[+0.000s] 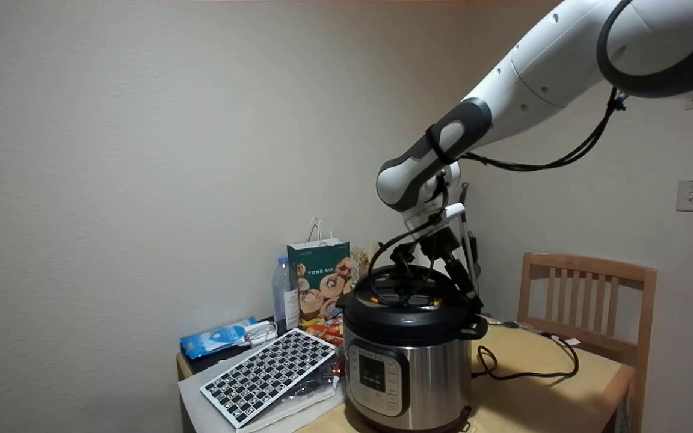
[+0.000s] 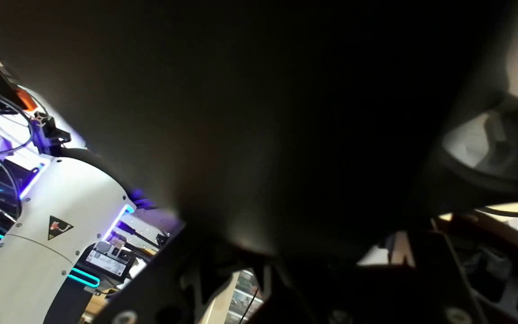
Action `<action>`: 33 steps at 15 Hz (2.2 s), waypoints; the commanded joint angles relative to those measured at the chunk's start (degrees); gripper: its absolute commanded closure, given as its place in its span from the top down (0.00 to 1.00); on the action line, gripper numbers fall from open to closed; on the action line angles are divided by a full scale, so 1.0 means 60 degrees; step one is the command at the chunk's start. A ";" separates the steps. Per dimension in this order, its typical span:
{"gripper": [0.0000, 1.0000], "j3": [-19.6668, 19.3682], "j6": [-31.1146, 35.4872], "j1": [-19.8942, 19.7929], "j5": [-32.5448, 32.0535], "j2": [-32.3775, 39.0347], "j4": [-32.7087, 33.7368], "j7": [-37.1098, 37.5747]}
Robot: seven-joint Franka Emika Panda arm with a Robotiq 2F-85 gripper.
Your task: Turn the lid of the cooker clockwise
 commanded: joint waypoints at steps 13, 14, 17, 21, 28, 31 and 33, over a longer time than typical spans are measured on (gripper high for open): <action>0.43 0.0271 -0.4245 0.1470 -0.2449 0.1638 0.3226 0.0836; 0.48 0.0288 -0.3969 0.1435 -0.2595 0.1497 0.2947 0.0633; 0.68 0.0258 -0.3653 0.1158 -0.1995 0.0875 0.2164 0.1134; 0.94 0.0281 -0.3379 0.0700 -0.0556 -0.0169 0.1216 0.2012; 1.00 0.0292 -0.3666 0.0456 -0.0100 -0.0329 0.1407 0.1911; 1.00 0.0313 -0.3615 0.0465 -0.0093 -0.0330 0.1321 0.1926; 1.00 0.0315 -0.3601 0.0466 -0.0093 -0.0330 0.1291 0.1929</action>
